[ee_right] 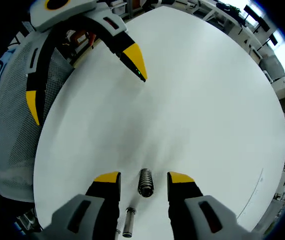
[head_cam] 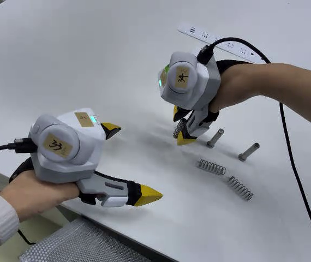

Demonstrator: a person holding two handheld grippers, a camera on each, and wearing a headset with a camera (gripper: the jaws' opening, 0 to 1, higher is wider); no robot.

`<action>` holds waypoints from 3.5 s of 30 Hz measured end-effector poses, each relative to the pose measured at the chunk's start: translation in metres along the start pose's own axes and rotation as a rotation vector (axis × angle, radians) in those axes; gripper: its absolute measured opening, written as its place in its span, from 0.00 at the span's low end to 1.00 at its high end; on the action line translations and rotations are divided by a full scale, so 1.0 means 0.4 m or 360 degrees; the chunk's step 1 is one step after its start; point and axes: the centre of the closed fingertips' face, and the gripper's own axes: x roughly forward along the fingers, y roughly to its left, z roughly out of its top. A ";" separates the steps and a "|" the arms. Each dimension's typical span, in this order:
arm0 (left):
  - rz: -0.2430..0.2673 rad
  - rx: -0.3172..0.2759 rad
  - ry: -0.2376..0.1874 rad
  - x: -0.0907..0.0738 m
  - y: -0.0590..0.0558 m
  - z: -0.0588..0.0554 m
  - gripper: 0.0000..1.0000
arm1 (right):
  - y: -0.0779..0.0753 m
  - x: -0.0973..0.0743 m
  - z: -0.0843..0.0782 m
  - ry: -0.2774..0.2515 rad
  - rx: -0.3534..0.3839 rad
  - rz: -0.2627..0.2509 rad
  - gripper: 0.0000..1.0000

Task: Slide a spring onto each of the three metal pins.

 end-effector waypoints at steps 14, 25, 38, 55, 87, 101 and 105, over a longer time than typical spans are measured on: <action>-0.0001 0.0024 -0.0012 0.000 0.000 0.017 0.99 | -0.005 -0.005 0.002 -0.0098 0.0024 -0.0077 0.99; -0.0007 0.0052 -0.0010 -0.001 -0.002 0.031 0.99 | 0.003 -0.032 0.011 -0.0201 0.0080 -0.0130 0.99; -0.0009 0.0069 -0.0013 -0.004 -0.008 0.051 0.98 | 0.013 -0.068 0.009 -0.0414 0.0263 -0.0202 0.99; 0.0007 0.0084 -0.0023 -0.006 -0.007 0.072 0.98 | 0.046 -0.127 -0.047 -0.0675 0.0536 -0.0343 0.98; -0.0044 0.0140 0.0002 0.025 -0.013 0.108 0.97 | 0.236 -0.182 -0.269 -0.0866 0.1068 -0.0597 0.97; -0.0093 0.0175 0.0043 0.038 -0.040 0.103 0.97 | 0.343 -0.198 -0.337 -0.0905 0.1283 -0.0701 0.97; -0.0100 0.0178 0.0048 0.042 -0.044 0.104 0.97 | 0.360 -0.205 -0.361 -0.0918 0.1329 -0.0738 0.97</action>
